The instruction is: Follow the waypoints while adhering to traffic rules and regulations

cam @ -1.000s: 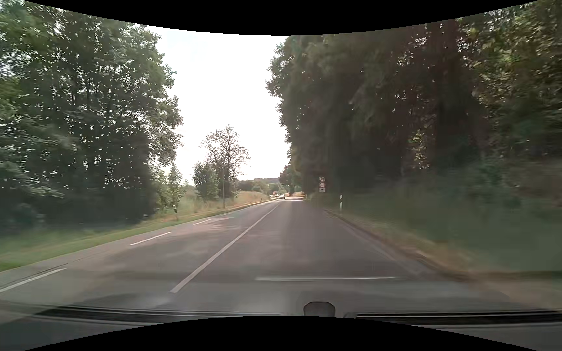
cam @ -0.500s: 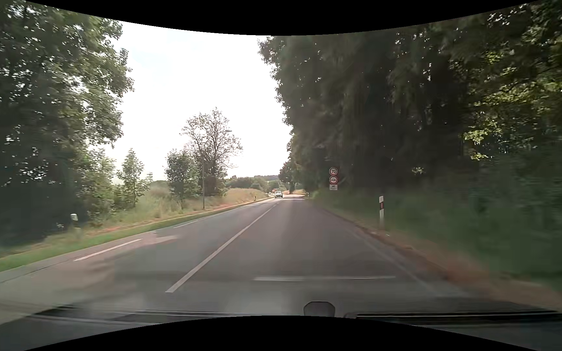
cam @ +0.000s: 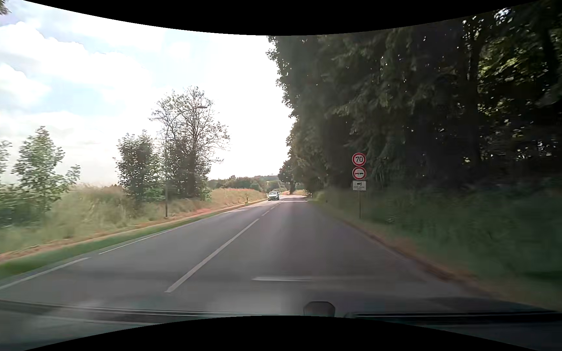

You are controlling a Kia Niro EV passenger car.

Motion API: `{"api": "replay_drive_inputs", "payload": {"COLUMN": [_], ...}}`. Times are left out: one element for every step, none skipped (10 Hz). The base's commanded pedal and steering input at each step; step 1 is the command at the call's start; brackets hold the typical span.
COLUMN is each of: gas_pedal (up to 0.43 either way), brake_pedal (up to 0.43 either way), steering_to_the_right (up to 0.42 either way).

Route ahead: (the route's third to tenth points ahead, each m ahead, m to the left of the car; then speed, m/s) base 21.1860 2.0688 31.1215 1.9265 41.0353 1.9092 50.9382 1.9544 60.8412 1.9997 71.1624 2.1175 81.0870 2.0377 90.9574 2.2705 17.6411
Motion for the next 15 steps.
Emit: {"api": "replay_drive_inputs", "payload": {"gas_pedal": [0.189, 0.189, 0.189, 0.189, 0.189, 0.189, 0.189, 0.189, 0.189, 0.177, 0.177, 0.177, 0.177, 0.177, 0.177], "brake_pedal": [0.0, 0.0, 0.0, 0.0, 0.0, 0.0, 0.0, 0.0, 0.0, 0.0, 0.0, 0.0, 0.0, 0.0, 0.0], "steering_to_the_right": [-0.004, -0.004, -0.004, -0.004, -0.004, -0.004, -0.004, -0.004, -0.004, -0.004, -0.004, -0.004, -0.004, -0.004, -0.004]}}
